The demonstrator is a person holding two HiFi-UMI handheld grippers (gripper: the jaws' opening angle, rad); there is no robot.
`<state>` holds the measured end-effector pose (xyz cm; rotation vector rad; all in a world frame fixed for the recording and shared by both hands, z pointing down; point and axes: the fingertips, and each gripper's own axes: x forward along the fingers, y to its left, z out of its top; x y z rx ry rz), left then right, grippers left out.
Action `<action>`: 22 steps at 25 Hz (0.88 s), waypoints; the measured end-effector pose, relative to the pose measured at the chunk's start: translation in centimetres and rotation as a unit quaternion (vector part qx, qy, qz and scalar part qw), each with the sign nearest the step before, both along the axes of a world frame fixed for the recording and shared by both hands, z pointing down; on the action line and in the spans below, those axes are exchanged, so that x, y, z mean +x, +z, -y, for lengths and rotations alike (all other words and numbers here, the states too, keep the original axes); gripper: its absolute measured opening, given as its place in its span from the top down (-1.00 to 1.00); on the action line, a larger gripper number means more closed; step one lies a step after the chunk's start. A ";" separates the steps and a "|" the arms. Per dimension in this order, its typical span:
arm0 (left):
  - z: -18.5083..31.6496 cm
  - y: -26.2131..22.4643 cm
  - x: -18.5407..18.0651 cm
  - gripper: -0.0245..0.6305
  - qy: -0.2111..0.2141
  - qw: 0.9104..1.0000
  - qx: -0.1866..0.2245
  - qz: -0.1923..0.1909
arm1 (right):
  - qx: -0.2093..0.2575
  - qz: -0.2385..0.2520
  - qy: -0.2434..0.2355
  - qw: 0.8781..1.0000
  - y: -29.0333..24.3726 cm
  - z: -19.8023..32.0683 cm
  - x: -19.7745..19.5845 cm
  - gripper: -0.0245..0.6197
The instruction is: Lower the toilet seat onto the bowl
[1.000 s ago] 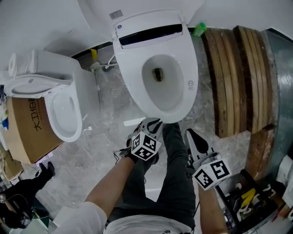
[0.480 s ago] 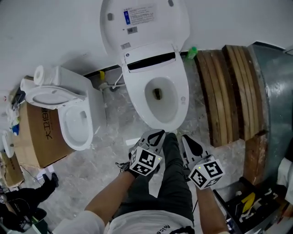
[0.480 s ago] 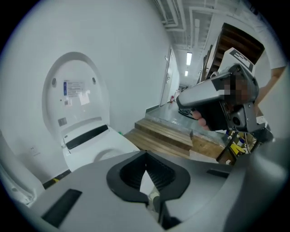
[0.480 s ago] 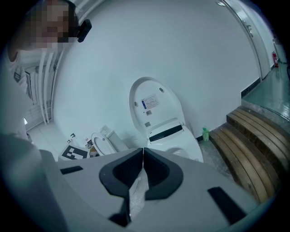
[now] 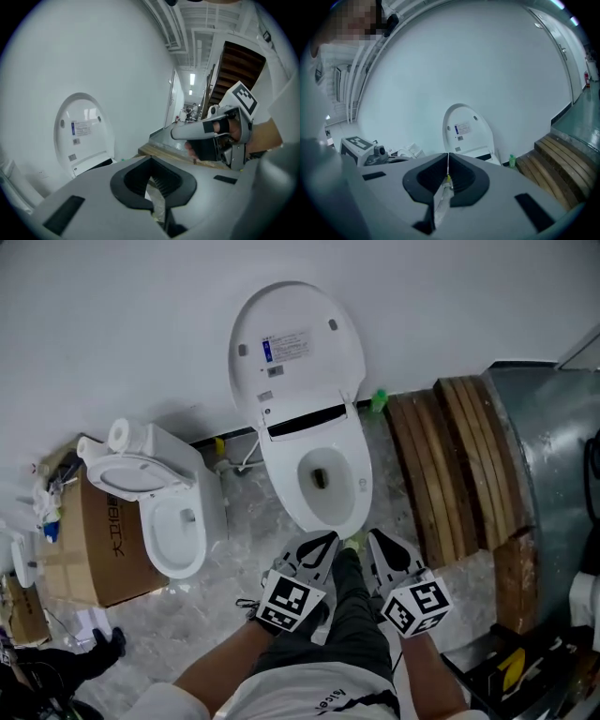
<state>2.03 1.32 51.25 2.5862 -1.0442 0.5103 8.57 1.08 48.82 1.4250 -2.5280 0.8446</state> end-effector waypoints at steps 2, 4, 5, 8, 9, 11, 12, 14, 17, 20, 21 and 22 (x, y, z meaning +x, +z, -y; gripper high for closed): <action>0.0 -2.8 -0.5 0.89 -0.016 1.000 0.005 -0.009 | 0.013 -0.001 -0.003 1.000 -2.1 -0.3 -0.2 0.87; 0.0 -5.5 -1.0 0.89 -0.029 0.999 0.011 -0.019 | 0.029 -0.004 -0.008 1.000 -4.3 -0.4 -0.5 0.87; 0.0 -6.8 -1.2 0.89 -0.032 0.999 0.015 -0.026 | 0.037 -0.005 -0.010 0.999 -5.3 -0.4 -0.7 0.87; 0.0 -10.4 -1.9 0.89 -0.040 0.998 0.026 -0.044 | 0.058 -0.007 -0.015 0.998 -8.4 -0.3 -1.4 0.87; -0.1 -11.5 -2.1 0.89 -0.044 0.997 0.027 -0.050 | 0.064 -0.006 -0.018 0.998 -9.4 -0.4 -1.7 0.87; -0.4 -13.9 -2.4 0.89 -0.050 0.996 0.033 -0.064 | 0.075 -0.002 -0.022 0.997 -11.1 -0.7 -2.3 0.87; -0.6 -15.2 -2.5 0.89 -0.052 0.995 0.038 -0.071 | 0.081 0.001 -0.024 0.996 -11.9 -0.8 -2.6 0.87; -0.7 -17.5 -2.6 0.89 -0.055 0.994 0.050 -0.083 | 0.094 0.004 -0.027 0.995 -13.7 -0.8 -3.2 0.87; -0.8 -20.7 -3.0 0.89 -0.063 0.991 0.071 -0.099 | 0.120 0.001 -0.036 0.992 -16.6 -0.6 -4.1 0.87; -0.8 -23.2 -3.5 0.89 -0.071 0.988 0.085 -0.108 | 0.145 -0.002 -0.039 0.989 -19.5 -0.3 -4.5 0.87; -0.9 -23.8 -3.7 0.89 -0.072 0.988 0.087 -0.110 | 0.150 -0.004 -0.038 0.988 -20.3 -0.4 -4.5 0.87; -1.1 -24.3 -3.8 0.89 -0.072 0.987 0.088 -0.112 | 0.154 -0.005 -0.039 0.987 -20.9 -0.4 -4.5 0.87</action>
